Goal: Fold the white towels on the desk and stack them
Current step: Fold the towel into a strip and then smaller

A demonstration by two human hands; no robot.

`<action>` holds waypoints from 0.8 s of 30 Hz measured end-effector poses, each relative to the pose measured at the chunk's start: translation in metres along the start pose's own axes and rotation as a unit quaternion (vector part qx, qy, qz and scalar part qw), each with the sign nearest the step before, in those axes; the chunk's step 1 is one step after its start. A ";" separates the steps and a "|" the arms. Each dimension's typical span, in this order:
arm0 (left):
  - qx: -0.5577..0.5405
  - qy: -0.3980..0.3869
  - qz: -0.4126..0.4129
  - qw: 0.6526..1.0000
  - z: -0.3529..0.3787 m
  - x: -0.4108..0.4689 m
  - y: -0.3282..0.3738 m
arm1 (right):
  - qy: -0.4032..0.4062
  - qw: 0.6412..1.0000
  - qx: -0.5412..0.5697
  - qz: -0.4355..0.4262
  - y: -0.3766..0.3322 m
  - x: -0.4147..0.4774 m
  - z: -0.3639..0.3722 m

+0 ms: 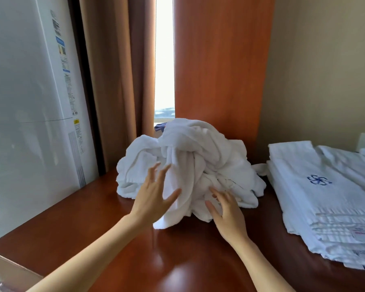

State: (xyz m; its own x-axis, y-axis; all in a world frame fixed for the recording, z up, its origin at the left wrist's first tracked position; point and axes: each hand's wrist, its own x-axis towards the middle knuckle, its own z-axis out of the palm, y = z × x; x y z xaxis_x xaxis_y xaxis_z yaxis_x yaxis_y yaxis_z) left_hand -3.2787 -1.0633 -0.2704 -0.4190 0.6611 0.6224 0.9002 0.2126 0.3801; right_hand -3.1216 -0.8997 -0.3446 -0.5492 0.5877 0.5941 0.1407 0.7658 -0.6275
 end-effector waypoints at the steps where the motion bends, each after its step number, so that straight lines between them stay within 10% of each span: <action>1: -0.018 -0.006 -0.012 1.000 0.001 0.010 0.001 | 0.007 1.000 -0.005 -0.007 -0.001 0.000 0.001; 10: 0.134 -0.183 -0.060 0.972 0.065 0.062 0.014 | 0.168 0.985 -0.022 -0.014 -0.028 0.072 -0.004; 24: 0.151 -0.265 -0.102 0.947 0.093 0.111 -0.001 | 0.077 0.986 -0.148 0.007 -0.038 0.215 0.020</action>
State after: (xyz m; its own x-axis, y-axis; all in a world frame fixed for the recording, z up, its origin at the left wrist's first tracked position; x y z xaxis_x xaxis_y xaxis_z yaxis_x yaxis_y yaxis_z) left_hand -3.3151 -0.9232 -0.2648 -0.5418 0.8349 0.0967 0.8332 0.5183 0.1928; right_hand -3.2615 -0.8075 -0.2028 -0.4171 0.6140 0.6701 0.3948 0.7865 -0.4749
